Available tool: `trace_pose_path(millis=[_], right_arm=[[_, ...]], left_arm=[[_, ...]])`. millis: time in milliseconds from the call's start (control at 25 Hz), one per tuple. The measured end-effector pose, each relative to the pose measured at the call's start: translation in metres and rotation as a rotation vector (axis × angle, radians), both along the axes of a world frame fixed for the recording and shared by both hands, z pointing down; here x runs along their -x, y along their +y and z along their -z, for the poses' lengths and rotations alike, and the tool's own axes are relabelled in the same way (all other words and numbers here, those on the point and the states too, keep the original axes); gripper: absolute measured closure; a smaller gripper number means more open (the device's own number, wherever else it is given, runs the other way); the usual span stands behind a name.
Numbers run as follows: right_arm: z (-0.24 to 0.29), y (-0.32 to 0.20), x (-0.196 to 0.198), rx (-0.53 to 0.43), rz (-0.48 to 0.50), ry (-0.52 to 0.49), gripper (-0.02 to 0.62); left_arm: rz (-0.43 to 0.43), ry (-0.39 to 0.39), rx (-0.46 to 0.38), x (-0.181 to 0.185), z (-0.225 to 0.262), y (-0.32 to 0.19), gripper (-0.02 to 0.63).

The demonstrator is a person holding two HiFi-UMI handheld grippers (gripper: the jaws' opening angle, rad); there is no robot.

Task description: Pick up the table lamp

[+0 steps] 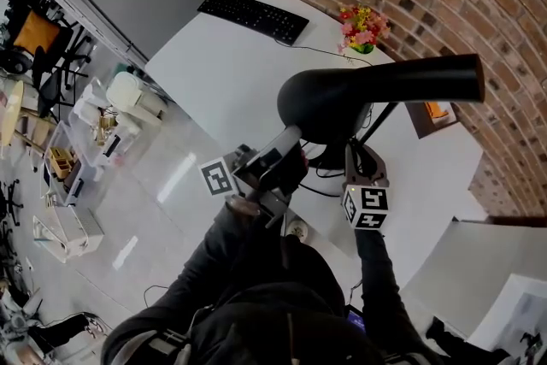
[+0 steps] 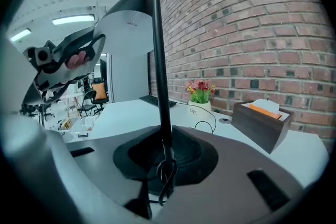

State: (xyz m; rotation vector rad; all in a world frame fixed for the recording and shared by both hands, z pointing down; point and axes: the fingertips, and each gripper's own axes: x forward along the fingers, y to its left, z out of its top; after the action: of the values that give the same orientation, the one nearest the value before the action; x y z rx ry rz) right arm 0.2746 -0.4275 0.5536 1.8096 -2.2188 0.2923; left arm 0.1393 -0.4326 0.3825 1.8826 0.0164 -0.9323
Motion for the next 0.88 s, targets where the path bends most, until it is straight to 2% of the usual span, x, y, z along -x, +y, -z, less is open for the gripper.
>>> trace_pose_path(millis=[280, 720, 880], right_arm=[[-0.001, 0.000, 0.000, -0.003, 0.004, 0.011, 0.543], [0.004, 0.001, -0.004, -0.059, -0.072, -0.001, 0.543], [0.004, 0.002, -0.005, -0.060, -0.075, 0.000, 0.545]], left_arm=[[-0.035, 0.067, 0.029, 0.000, 0.000, 0.000, 0.566], [-0.065, 0.065, 0.003, -0.005, 0.003, 0.005, 0.575], [-0.088, 0.049, -0.047, -0.012, 0.010, 0.010, 0.583]])
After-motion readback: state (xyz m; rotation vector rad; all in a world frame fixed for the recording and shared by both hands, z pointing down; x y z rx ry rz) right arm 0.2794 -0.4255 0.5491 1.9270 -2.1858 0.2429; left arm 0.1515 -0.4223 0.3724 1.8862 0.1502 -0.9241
